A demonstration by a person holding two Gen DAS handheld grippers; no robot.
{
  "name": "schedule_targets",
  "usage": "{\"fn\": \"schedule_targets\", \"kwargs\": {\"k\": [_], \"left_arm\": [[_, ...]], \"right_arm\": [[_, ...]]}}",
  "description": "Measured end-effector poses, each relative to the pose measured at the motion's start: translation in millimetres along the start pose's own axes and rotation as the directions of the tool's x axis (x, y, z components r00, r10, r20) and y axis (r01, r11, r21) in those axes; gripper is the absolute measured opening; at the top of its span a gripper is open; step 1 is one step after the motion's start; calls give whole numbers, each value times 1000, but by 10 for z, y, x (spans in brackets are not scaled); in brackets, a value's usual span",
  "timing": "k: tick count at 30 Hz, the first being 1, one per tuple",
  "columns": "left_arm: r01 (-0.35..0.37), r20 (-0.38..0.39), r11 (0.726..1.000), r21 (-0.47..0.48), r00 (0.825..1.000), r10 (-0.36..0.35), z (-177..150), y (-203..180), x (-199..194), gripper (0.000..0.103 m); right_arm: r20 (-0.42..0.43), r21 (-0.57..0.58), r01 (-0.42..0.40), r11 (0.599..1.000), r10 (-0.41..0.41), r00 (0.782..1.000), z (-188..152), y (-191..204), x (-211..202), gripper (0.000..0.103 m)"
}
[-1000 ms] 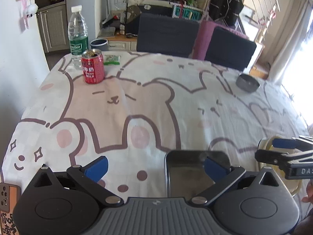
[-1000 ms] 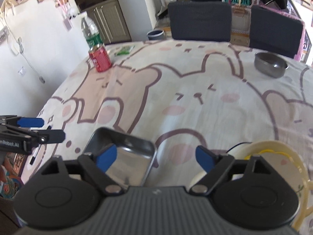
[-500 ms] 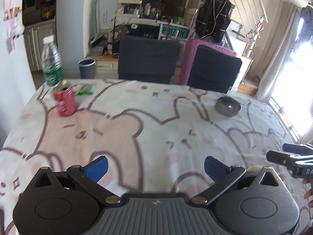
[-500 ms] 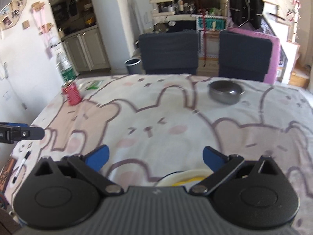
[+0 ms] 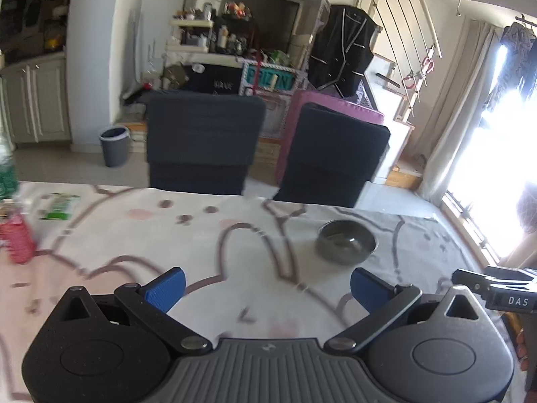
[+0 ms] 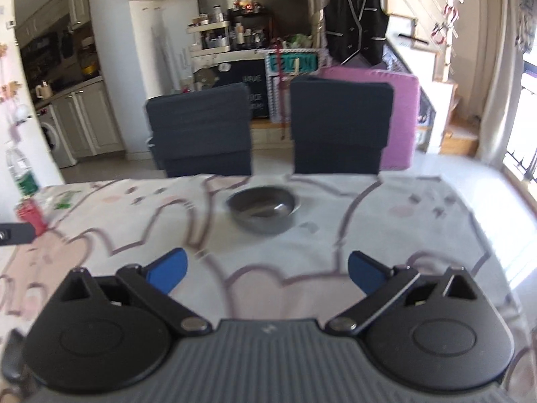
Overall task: Organize plates and bowls
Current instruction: 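Move the left tool to the grey steel bowl rim while the right tool reaches its other side, then close the left gripper on the bowl rim while the right gripper closes on it, then lift the grey steel bowl with both grippers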
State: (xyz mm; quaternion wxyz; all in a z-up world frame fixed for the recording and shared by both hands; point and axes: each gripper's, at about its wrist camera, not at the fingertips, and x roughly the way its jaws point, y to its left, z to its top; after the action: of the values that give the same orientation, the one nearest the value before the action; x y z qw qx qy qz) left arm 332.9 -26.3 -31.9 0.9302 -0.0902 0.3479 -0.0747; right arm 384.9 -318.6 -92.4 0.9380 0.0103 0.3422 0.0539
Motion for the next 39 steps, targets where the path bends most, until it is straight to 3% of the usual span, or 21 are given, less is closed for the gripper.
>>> {"fn": "schedule_targets", "kwargs": {"k": [5, 10, 14, 16, 19, 23, 26, 28, 31, 39], "left_arm": [[45, 6, 999, -8, 999, -45, 154, -215, 669, 99], [110, -44, 983, -149, 992, -117, 239, -157, 1360, 76], [144, -82, 967, -211, 983, -164, 216, -154, 1786, 63], [162, -104, 957, -242, 976, -191, 185, -166, 1965, 58], [188, -125, 947, -261, 966, -226, 154, -223, 2168, 52], [187, -121, 955, -231, 968, -219, 161, -347, 2305, 49], [169, -143, 964, -205, 969, -200, 157, -423, 2374, 36], [145, -153, 968, -205, 972, -178, 153, -430, 2410, 22], [127, -154, 970, -208, 975, -160, 158, -422, 2414, 17], [123, -117, 969, -212, 982, -150, 187, -372, 2284, 5]], "right_arm": [[3, 74, -32, 997, 32, 999, 251, -395, 426, 99], [-32, 131, -78, 988, 83, 996, 426, -643, 971, 70], [-35, 188, -115, 975, 124, 992, 465, -685, 1358, 59], [-57, 202, -124, 972, 139, 989, 435, -657, 1529, 49], [-88, 198, -113, 974, 133, 987, 446, -587, 1806, 47], [-124, 172, -65, 983, 87, 988, 471, -453, 2071, 47], [-133, 162, -43, 986, 65, 989, 467, -401, 2162, 40], [-145, 164, -52, 985, 76, 986, 460, -378, 2217, 29], [-173, 142, -56, 988, 80, 982, 460, -330, 2298, 14], [-134, 105, -65, 992, 79, 988, 464, -266, 2094, 8]]}}
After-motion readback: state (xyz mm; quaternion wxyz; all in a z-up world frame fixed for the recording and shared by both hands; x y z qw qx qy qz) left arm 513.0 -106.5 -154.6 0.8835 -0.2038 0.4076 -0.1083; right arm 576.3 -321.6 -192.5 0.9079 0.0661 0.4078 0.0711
